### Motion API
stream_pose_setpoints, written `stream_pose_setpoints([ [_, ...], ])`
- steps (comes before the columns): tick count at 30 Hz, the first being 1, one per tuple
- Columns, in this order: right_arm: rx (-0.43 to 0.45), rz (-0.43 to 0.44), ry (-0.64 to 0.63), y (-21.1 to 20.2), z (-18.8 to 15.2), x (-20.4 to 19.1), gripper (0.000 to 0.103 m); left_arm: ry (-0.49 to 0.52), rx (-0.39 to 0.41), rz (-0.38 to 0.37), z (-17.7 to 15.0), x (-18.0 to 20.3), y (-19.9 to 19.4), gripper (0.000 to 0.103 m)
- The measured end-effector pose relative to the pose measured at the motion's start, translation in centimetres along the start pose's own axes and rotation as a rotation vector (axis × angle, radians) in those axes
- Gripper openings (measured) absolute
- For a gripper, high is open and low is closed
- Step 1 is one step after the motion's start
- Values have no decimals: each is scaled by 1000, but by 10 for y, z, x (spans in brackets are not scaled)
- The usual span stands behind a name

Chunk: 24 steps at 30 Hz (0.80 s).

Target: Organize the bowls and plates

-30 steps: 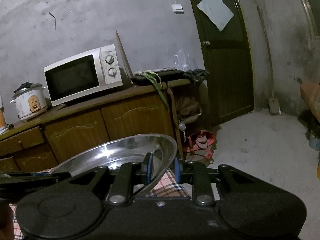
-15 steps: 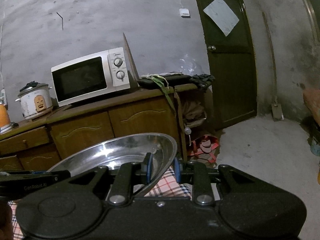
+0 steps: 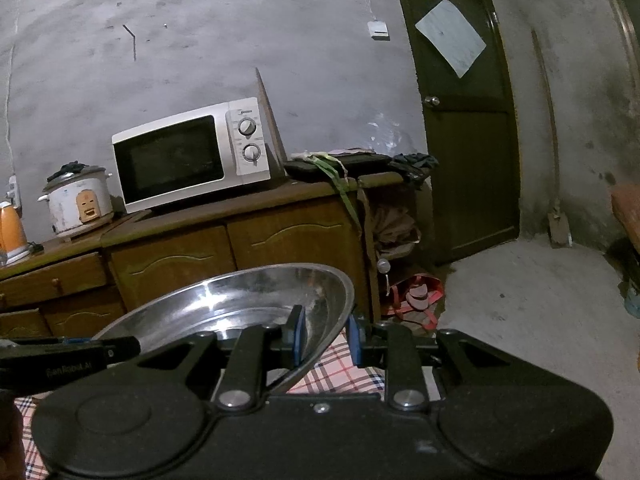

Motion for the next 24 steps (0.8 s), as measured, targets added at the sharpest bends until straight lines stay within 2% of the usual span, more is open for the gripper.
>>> stream_pose_setpoints([
  [24,-27,50,-16,2,4,6,29,-4,6,38,-3,-12,-7,28],
])
Point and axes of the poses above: each gripper's, at about its wrist camera, not at the fingertips, and y roughly the way its jaws point, x to its right, z to its top, the point moved 9 cm from there along y, roughly the way its jaws point, and after that the axes turned 4 degrees about z, right-handed, at the moved point
